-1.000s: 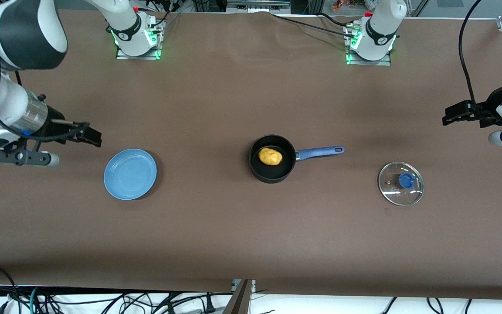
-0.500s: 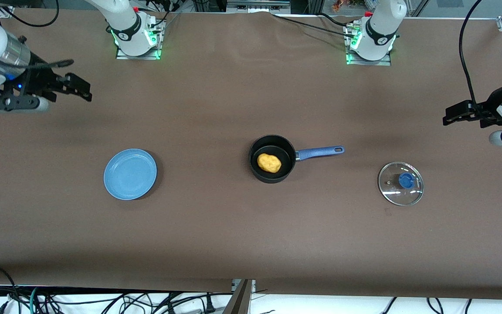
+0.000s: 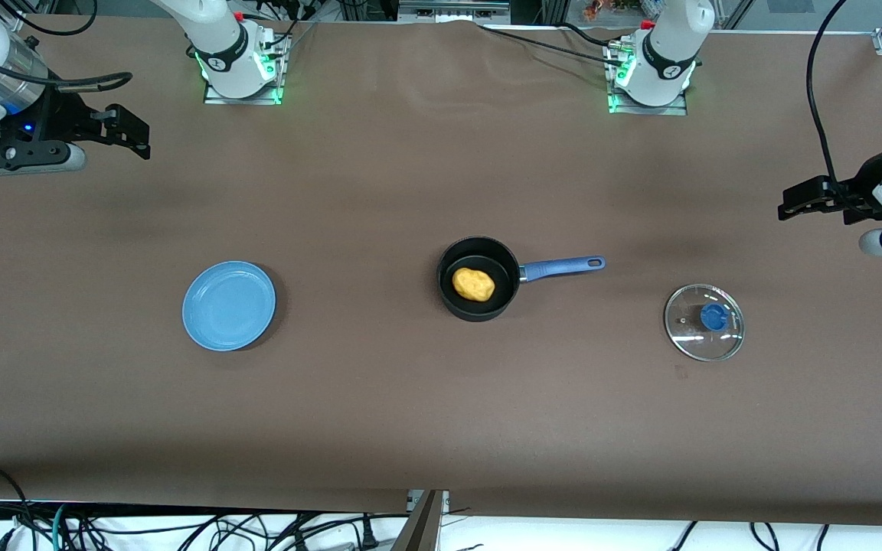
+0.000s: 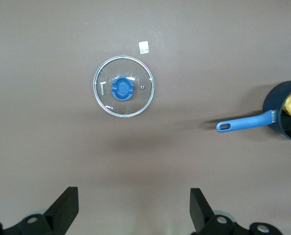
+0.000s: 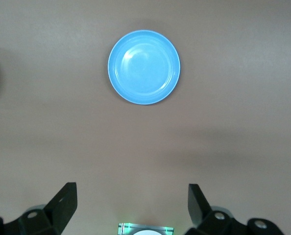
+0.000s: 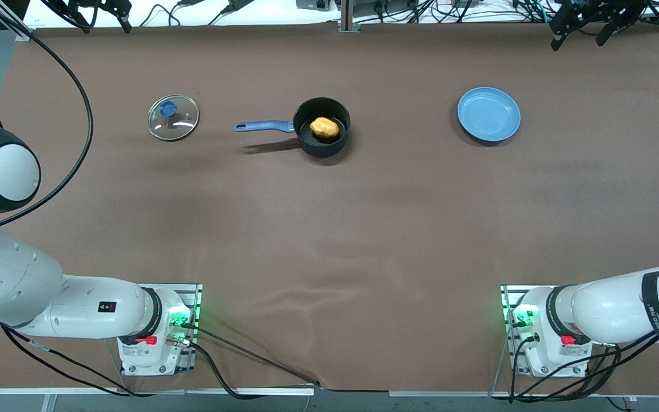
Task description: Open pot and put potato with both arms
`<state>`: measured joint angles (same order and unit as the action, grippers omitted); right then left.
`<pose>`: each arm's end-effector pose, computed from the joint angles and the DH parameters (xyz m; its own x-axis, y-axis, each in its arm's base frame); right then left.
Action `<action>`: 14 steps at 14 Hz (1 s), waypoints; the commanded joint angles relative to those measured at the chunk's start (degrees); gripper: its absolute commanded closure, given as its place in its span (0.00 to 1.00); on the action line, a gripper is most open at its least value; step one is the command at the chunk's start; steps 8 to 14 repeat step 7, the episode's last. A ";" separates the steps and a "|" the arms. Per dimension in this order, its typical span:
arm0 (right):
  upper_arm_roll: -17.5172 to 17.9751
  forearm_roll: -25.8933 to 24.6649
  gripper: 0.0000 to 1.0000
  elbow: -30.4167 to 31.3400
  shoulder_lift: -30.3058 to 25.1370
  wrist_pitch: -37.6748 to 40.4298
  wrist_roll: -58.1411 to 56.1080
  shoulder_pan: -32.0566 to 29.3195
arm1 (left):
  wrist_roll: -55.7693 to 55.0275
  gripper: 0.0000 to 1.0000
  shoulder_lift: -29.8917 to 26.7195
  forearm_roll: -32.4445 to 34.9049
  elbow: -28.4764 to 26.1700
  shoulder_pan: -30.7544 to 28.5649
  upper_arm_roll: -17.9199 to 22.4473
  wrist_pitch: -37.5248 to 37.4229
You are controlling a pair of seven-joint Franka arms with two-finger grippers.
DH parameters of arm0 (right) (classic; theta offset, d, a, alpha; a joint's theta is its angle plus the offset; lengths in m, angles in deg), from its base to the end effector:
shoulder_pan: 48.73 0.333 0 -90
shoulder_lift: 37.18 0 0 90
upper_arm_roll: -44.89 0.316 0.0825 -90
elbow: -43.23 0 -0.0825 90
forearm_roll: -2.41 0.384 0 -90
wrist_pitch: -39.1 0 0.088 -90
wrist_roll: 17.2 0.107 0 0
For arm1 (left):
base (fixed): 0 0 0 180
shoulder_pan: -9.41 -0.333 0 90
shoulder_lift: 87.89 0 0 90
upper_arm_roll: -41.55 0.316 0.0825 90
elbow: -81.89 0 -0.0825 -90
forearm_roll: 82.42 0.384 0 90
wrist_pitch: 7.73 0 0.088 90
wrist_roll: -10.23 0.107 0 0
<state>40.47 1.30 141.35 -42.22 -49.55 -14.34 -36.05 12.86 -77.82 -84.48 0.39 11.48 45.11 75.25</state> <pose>0.5170 0.0712 0.6032 0.9926 0.0941 -0.0768 0.0956 -0.9953 0.0164 0.5935 0.0080 0.5829 0.9887 -0.0239 -0.1477 -0.0194 -0.9993 0.0319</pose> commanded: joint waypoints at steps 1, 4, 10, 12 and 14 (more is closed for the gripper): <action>0.73 -0.91 0.00 -4.17 2.40 0.75 -1.46 -1.00 | 0.70 0.00 0.21 1.53 0.73 -0.14 -0.22 -0.37; 0.73 -1.00 0.00 -4.26 2.22 2.60 -1.46 -1.00 | 0.70 0.00 0.21 1.53 0.73 -0.14 -0.22 -0.37; 0.73 -1.70 0.00 -4.26 2.13 3.04 -2.16 -1.00 | 0.79 0.00 0.73 1.53 1.86 -0.14 -0.31 -0.45; 0.73 -1.70 0.00 -4.26 2.13 3.04 -2.16 -1.00 | 0.79 0.00 0.73 1.53 1.86 -0.14 -0.31 -0.45; 0.73 -1.70 0.00 -4.26 2.13 3.04 -2.16 -1.00 | 0.79 0.00 0.73 1.53 1.86 -0.14 -0.31 -0.45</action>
